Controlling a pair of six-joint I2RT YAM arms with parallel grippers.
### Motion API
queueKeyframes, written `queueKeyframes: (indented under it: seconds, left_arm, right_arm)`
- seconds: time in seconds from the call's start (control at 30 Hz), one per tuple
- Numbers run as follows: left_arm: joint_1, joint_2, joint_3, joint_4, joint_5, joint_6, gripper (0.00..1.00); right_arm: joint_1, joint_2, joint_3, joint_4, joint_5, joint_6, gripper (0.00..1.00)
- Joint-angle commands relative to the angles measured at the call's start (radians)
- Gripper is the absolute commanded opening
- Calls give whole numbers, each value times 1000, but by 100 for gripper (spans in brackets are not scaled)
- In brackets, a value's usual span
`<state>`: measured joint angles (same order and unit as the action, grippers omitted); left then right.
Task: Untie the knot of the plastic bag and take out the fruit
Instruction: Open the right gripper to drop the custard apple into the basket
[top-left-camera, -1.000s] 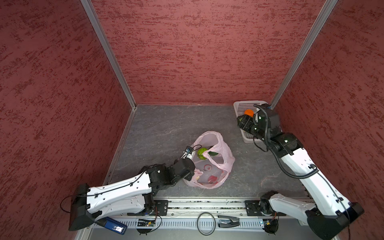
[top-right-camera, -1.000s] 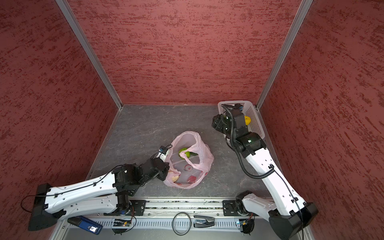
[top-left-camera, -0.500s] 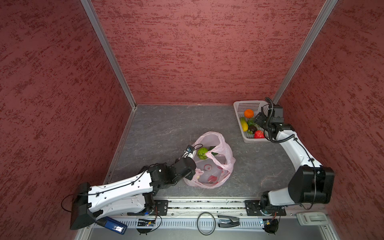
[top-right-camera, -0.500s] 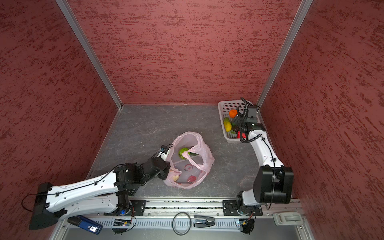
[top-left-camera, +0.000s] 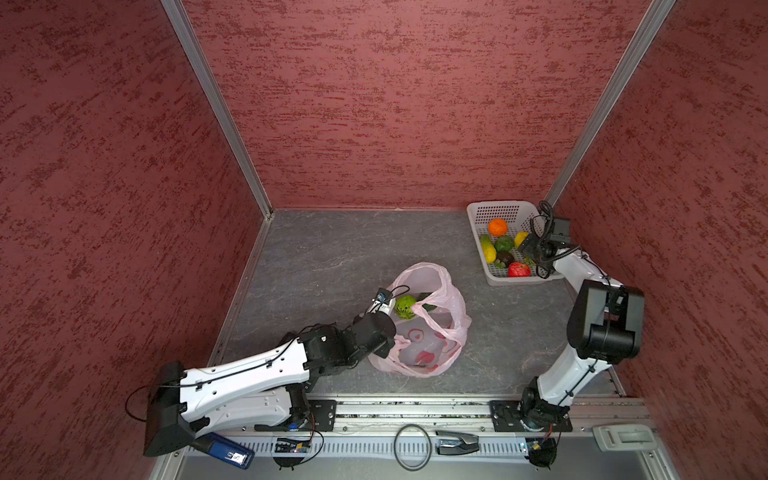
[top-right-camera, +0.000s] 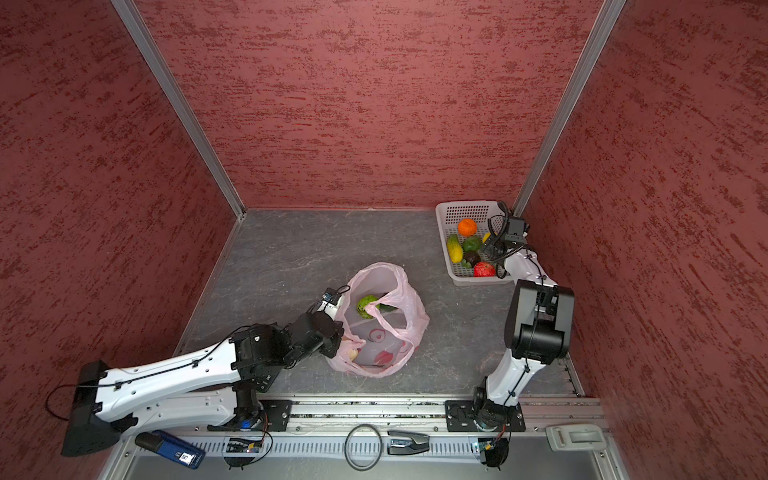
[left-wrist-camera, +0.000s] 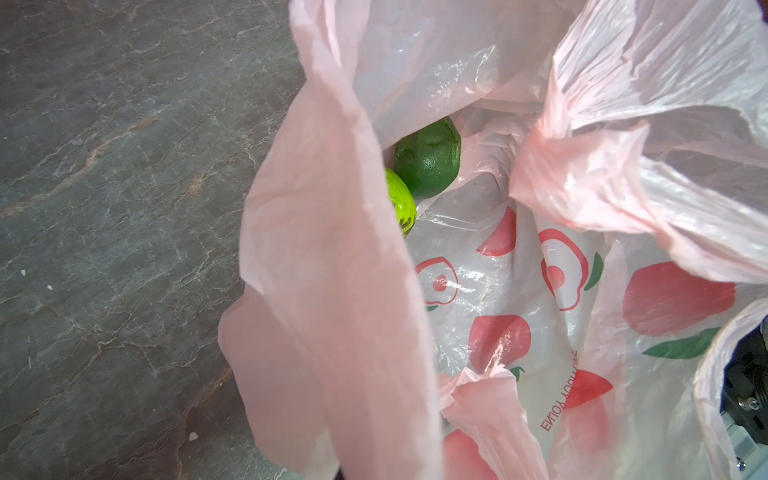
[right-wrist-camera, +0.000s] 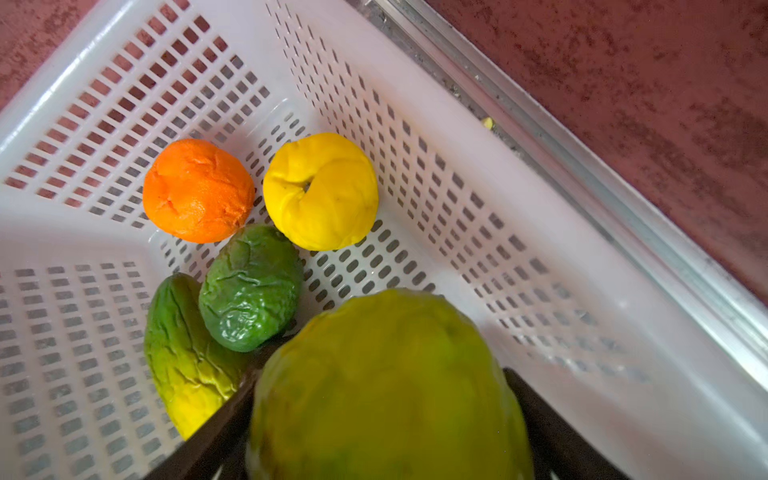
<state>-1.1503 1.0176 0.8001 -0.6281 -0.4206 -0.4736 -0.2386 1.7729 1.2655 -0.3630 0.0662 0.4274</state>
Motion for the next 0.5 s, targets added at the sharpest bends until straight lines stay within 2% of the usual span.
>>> queueKeyframes:
  seconds: [0.0, 0.47]
  left_arm:
    - [-3, 3, 28, 2, -10, 15, 0]
    - [-2, -9, 25, -3, -14, 18, 0]
  right_arm:
    - [-5, 11, 29, 1, 21, -30, 97]
    - [-2, -85, 11, -28, -45, -35, 98]
